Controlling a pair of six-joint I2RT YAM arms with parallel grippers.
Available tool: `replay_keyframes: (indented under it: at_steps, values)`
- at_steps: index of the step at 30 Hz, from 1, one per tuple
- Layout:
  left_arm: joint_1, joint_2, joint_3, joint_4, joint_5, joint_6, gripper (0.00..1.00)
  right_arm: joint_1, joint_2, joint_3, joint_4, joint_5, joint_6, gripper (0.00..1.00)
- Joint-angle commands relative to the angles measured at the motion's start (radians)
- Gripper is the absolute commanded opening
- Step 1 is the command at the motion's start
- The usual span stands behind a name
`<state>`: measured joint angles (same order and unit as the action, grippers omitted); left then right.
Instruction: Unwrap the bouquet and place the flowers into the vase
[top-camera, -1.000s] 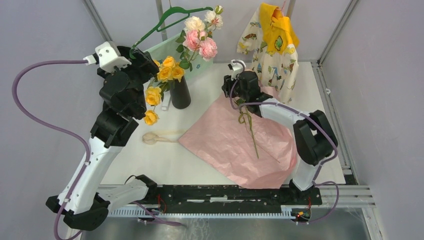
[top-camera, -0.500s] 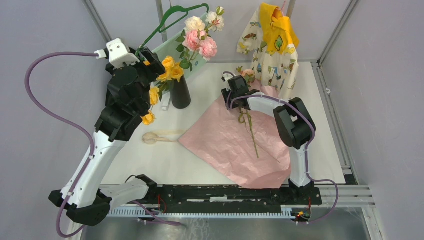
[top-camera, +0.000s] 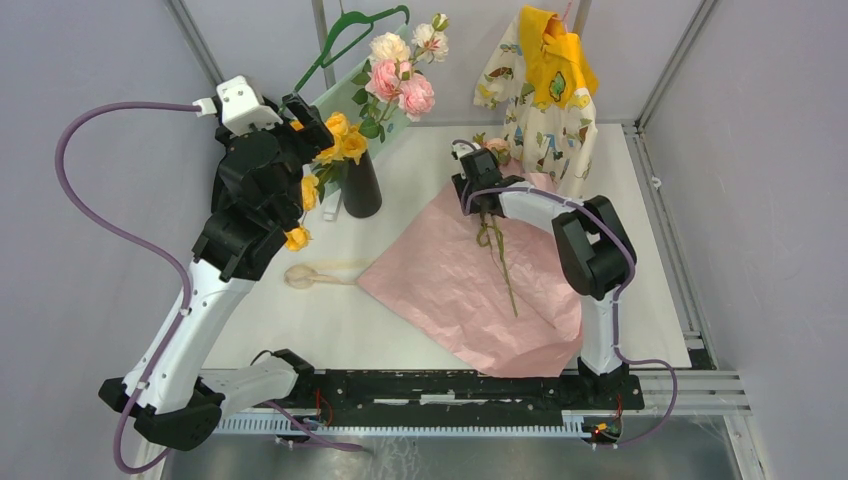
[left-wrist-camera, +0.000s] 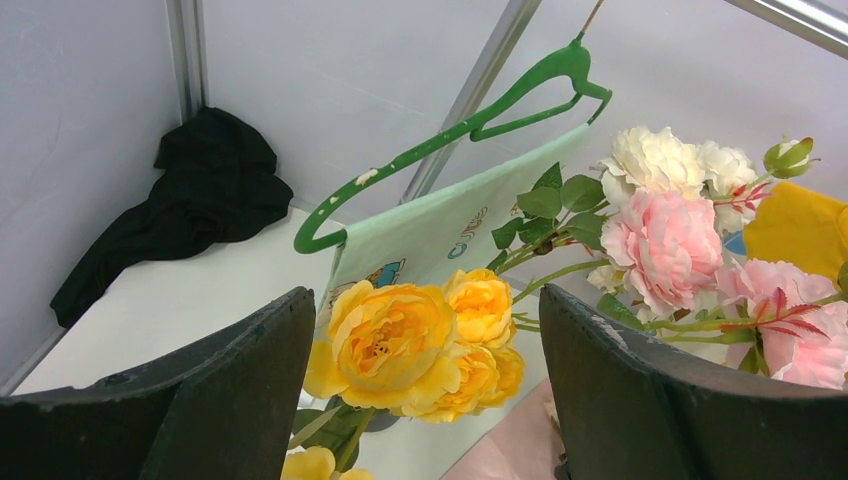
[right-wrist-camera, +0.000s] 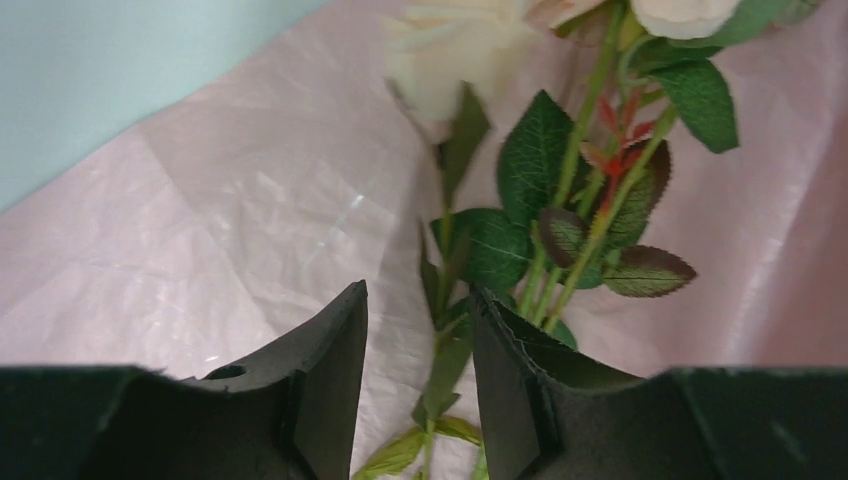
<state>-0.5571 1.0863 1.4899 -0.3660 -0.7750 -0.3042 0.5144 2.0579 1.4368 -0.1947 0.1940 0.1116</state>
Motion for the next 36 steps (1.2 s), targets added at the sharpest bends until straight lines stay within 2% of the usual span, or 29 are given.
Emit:
replay_keyframes:
  at_steps: [1, 6, 10, 18, 20, 23, 27, 32, 36]
  values:
    - [-0.001, -0.002, 0.023, 0.018, 0.007, -0.044, 0.88, -0.017, 0.0, 0.081, -0.027, 0.071, -0.028, 0.48]
    - [-0.001, -0.008, 0.02, 0.018, 0.003, -0.046, 0.88, -0.025, 0.03, 0.111, -0.04, 0.072, -0.035, 0.47]
    - [-0.001, -0.006, 0.015, 0.02, -0.001, -0.046, 0.88, -0.029, 0.064, 0.147, -0.065, 0.035, -0.041, 0.41]
    - [-0.001, -0.008, 0.013, 0.021, -0.005, -0.046, 0.88, -0.029, 0.084, 0.114, -0.062, -0.023, -0.029, 0.37]
    - [-0.001, -0.007, 0.013, 0.022, -0.003, -0.046, 0.88, -0.028, 0.09, 0.115, -0.065, -0.028, -0.029, 0.3]
    - [-0.001, -0.006, 0.015, 0.021, -0.002, -0.047, 0.88, -0.028, 0.086, 0.133, -0.071, -0.032, -0.03, 0.13]
    - [-0.002, -0.008, 0.02, 0.021, -0.007, -0.043, 0.88, -0.029, 0.036, 0.159, -0.073, -0.079, -0.028, 0.01]
    - [-0.002, -0.009, 0.024, 0.021, -0.012, -0.04, 0.88, -0.029, -0.084, 0.174, -0.041, -0.189, -0.006, 0.0]
    - [-0.002, -0.009, 0.027, 0.021, -0.016, -0.039, 0.88, -0.028, -0.2, 0.145, 0.076, -0.35, 0.046, 0.0]
